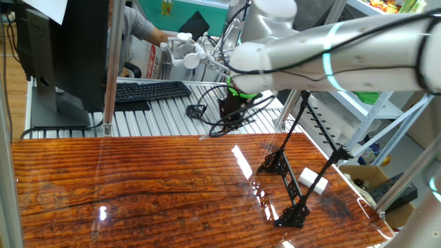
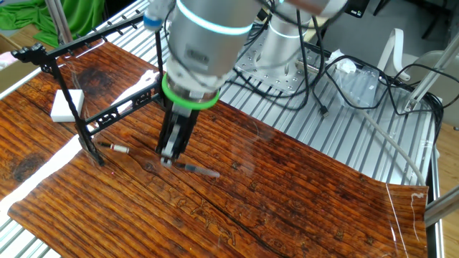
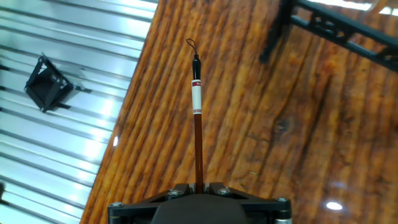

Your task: Place the brush on the pen rack

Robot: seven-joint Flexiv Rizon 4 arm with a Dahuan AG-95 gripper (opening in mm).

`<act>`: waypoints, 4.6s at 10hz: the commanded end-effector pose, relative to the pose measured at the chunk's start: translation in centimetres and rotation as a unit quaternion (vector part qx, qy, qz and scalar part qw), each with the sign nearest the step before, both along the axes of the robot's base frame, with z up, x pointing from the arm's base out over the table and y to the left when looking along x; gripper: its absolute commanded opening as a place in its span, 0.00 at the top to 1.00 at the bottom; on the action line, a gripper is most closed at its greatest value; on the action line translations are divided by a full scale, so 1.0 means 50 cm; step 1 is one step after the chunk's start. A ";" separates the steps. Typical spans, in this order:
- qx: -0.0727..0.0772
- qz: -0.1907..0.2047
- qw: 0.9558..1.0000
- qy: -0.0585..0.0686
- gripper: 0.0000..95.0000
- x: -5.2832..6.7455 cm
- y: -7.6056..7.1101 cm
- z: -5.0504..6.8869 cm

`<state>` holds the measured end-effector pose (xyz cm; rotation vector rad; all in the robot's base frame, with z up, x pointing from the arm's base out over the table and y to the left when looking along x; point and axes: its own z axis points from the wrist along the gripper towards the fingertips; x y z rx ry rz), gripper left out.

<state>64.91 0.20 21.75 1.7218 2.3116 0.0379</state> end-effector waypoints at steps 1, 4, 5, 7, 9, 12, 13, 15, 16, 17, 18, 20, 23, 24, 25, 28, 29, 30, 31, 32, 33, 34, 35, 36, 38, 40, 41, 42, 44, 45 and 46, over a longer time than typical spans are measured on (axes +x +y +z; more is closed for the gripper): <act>0.002 -0.006 1.000 0.001 1.00 -0.006 -0.002 0.012; -0.009 -0.013 1.000 -0.001 1.00 -0.012 0.001 0.018; -0.009 -0.010 1.000 0.001 1.00 -0.012 0.002 0.018; -0.004 -0.004 1.000 0.004 1.00 -0.012 0.002 0.018; -0.001 0.002 1.000 0.007 1.00 -0.012 0.002 0.018; 0.010 0.003 1.000 0.009 1.00 -0.012 0.002 0.018; 0.013 0.004 1.000 0.009 1.00 -0.012 0.002 0.018; 0.014 0.003 1.000 0.010 1.00 -0.012 0.002 0.018; 0.014 0.004 1.000 0.011 1.00 -0.012 0.002 0.018; 0.015 0.006 1.000 0.011 1.00 -0.012 0.002 0.018; 0.018 0.005 1.000 0.010 1.00 -0.012 0.002 0.018; 0.038 0.000 0.999 0.010 1.00 -0.012 0.002 0.018; 0.041 -0.003 0.999 0.017 1.00 -0.012 0.002 0.018; 0.043 -0.006 0.999 0.023 1.00 -0.012 0.002 0.018; 0.047 -0.010 0.998 0.027 1.00 -0.012 0.002 0.018; 0.044 -0.018 0.998 0.030 1.00 -0.012 0.002 0.018; 0.045 -0.020 0.998 0.032 1.00 -0.012 0.002 0.018; 0.044 -0.022 0.998 0.031 1.00 -0.012 0.002 0.018; 0.051 -0.020 0.998 0.035 1.00 -0.012 0.002 0.018; 0.057 -0.030 0.997 0.036 1.00 -0.012 0.002 0.018; 0.058 -0.031 0.997 0.036 1.00 -0.012 0.002 0.018; 0.060 -0.029 0.997 0.036 1.00 -0.012 0.002 0.018; 0.063 -0.028 0.997 0.036 1.00 -0.012 0.002 0.018; 0.063 -0.026 0.997 0.036 1.00 -0.012 0.002 0.018; 0.058 -0.023 0.997 0.034 1.00 -0.012 0.002 0.018; 0.060 -0.029 0.997 0.034 1.00 -0.012 0.002 0.018; 0.062 -0.030 0.997 0.035 1.00 -0.012 0.002 0.018; 0.063 -0.032 0.997 0.038 1.00 -0.012 0.002 0.018; 0.058 -0.030 0.997 0.049 1.00 -0.012 0.002 0.018; 0.058 -0.028 0.996 0.059 1.00 -0.012 0.002 0.018; 0.057 -0.024 0.996 0.064 1.00 -0.012 0.002 0.018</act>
